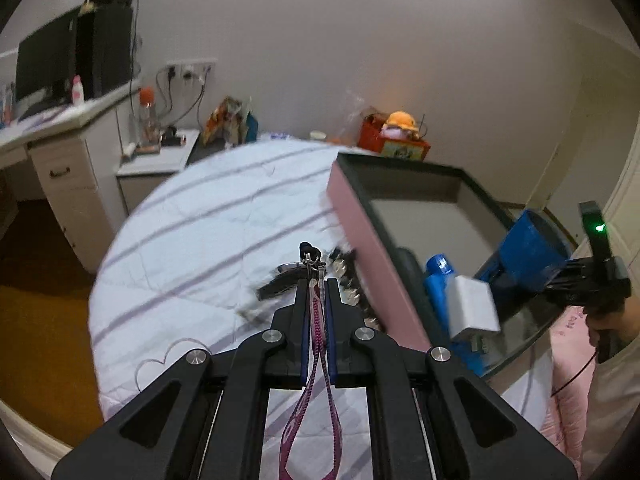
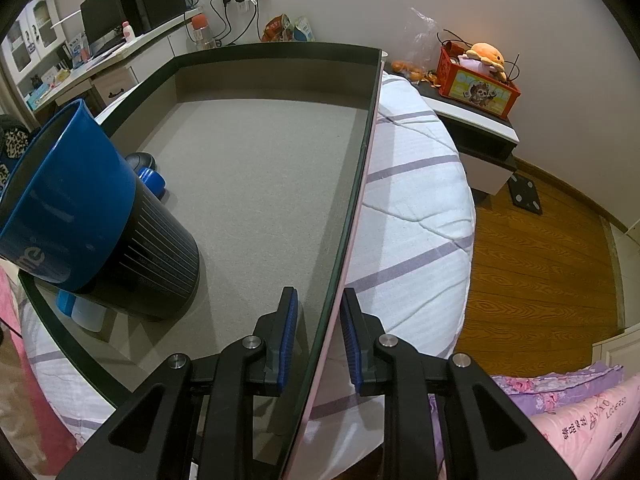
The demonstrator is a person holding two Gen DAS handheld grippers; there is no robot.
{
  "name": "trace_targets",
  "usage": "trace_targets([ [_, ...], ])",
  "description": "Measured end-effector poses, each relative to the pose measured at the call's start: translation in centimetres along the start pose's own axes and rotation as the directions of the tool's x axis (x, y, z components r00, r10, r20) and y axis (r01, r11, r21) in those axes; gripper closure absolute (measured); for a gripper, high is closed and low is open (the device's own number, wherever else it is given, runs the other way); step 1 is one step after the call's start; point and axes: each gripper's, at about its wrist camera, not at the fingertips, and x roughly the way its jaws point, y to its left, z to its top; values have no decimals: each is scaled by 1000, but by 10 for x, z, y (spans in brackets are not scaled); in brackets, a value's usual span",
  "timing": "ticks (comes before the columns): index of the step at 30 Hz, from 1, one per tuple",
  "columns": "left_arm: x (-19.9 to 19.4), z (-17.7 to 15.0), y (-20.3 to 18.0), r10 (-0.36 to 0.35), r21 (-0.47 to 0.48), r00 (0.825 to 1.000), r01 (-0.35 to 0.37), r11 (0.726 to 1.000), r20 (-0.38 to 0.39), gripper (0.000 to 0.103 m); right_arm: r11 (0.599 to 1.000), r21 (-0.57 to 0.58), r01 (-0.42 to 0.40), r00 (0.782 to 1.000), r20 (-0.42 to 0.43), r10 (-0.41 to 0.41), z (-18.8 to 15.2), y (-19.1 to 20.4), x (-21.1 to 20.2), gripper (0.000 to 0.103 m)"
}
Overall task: Organize rigid objects
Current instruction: 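Lift the keys by the pink strap and carry them over the box, then lower the keys into the pink box and open the left tool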
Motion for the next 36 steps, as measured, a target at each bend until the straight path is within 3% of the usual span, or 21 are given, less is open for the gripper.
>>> trace_targets([
  [10, -30, 21, -43, -80, 72, 994, 74, 995, 73, 97, 1000, -3, -2, 1000, 0, 2, -1, 0, 0, 80],
  [17, -27, 35, -72, -152, 93, 985, 144, 985, 87, 97, 1000, -5, -3, 1000, 0, 3, -1, 0, 0, 80],
  [25, 6, 38, -104, -200, 102, 979, 196, 975, 26, 97, 1000, -10, -12, 1000, 0, 12, -1, 1, 0, 80],
  [36, 30, 24, -110, -178, 76, 983, 181, 981, -46, 96, 1000, -13, -13, 1000, -2, 13, -1, -1, 0, 79],
])
